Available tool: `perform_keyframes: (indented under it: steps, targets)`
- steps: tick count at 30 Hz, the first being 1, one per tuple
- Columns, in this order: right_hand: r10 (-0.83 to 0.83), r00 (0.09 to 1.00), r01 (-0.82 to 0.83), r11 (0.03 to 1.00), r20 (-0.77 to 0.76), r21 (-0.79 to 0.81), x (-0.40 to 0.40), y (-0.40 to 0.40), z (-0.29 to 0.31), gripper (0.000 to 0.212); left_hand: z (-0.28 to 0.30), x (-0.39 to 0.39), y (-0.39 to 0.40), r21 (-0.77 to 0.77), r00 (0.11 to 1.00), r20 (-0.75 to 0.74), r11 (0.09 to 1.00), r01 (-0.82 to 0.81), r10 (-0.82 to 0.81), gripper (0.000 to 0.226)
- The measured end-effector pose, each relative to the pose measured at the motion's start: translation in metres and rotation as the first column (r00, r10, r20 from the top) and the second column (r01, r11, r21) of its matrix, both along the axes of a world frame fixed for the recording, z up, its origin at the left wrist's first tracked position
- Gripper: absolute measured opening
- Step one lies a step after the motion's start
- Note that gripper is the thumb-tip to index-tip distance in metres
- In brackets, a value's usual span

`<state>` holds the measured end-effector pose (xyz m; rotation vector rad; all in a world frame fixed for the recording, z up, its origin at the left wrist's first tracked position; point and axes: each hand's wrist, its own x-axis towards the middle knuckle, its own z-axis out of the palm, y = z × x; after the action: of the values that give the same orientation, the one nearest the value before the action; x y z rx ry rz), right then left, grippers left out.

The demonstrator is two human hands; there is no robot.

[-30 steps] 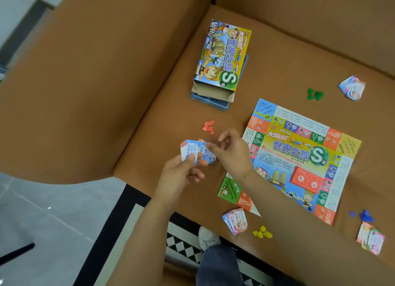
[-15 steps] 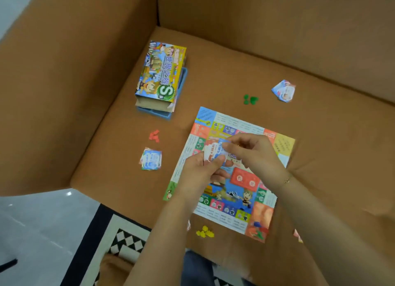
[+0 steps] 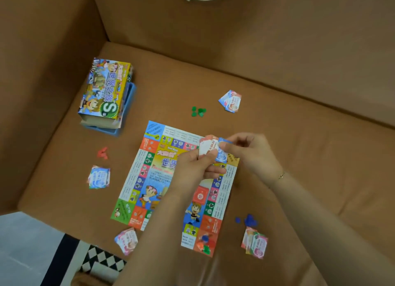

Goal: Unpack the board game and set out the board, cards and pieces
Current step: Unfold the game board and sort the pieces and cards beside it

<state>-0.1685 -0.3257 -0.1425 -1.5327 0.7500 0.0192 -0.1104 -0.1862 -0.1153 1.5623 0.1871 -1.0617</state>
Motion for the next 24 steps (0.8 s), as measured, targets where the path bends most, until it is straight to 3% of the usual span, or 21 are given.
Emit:
perform_keyframes:
  steps: [11,18,21,24]
  targets:
    - [0.012,0.999,-0.012,1.000,-0.034,0.012,0.008,-0.030,-0.026,0.009,-0.023,0.011,-0.029,0.117,0.999,0.041,0.993,-0.002,-0.003,0.008]
    - [-0.060,0.996,0.061,0.998,-0.058,0.016,0.015,-0.047,-0.043,0.009,-0.030,0.015,-0.021,0.120,0.990,0.097,0.987,-0.109,0.097,0.011]
    - [-0.125,0.986,0.120,0.991,-0.113,-0.058,0.024,-0.062,-0.061,0.015,-0.035,0.019,-0.017,0.133,0.986,0.091,0.980,-0.151,0.140,0.010]
    - [-0.151,0.982,0.123,0.967,-0.113,-0.222,0.046,-0.083,-0.074,0.009,-0.039,0.022,-0.019,0.132,0.990,0.061,0.983,-0.131,0.123,0.008]
